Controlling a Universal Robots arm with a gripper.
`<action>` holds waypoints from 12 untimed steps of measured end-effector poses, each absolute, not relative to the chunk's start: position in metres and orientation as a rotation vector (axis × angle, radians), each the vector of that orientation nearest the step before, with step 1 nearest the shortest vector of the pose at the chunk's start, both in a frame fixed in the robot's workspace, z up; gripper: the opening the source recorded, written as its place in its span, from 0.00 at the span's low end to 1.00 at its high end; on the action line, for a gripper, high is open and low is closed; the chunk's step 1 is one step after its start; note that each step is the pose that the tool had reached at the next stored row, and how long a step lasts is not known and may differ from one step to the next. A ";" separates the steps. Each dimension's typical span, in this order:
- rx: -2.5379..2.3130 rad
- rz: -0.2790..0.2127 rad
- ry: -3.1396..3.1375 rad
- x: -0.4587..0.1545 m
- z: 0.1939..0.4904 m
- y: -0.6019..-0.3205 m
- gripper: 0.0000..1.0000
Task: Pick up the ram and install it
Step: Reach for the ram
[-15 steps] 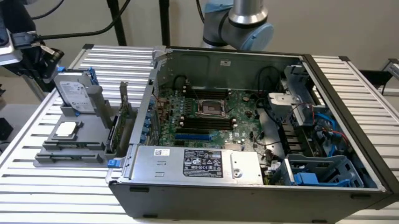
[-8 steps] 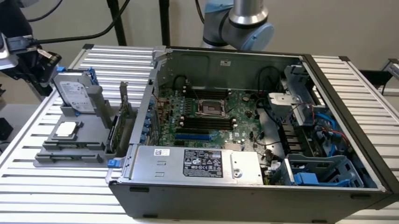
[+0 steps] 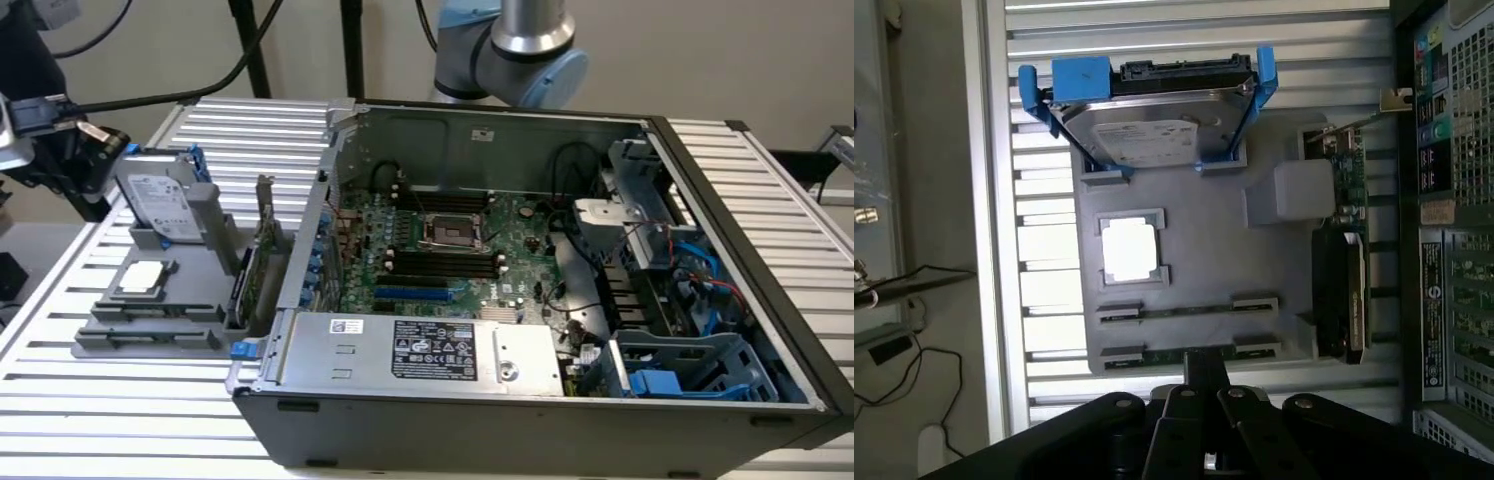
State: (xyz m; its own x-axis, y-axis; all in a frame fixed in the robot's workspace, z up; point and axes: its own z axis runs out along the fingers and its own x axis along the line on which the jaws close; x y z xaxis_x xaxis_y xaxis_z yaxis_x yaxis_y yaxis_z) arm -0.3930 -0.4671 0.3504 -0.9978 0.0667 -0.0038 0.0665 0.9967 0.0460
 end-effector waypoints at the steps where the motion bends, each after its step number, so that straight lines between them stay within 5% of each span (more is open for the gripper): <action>1: 0.103 0.072 3.134 -0.392 0.350 -0.469 0.11; 12: 0.064 0.060 3.139 -0.386 0.338 -0.481 0.11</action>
State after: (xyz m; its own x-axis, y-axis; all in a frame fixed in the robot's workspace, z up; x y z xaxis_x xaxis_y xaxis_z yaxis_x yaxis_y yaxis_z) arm -0.3860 -0.4807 0.3379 -0.9992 0.0411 -0.0006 0.0410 0.9984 0.0384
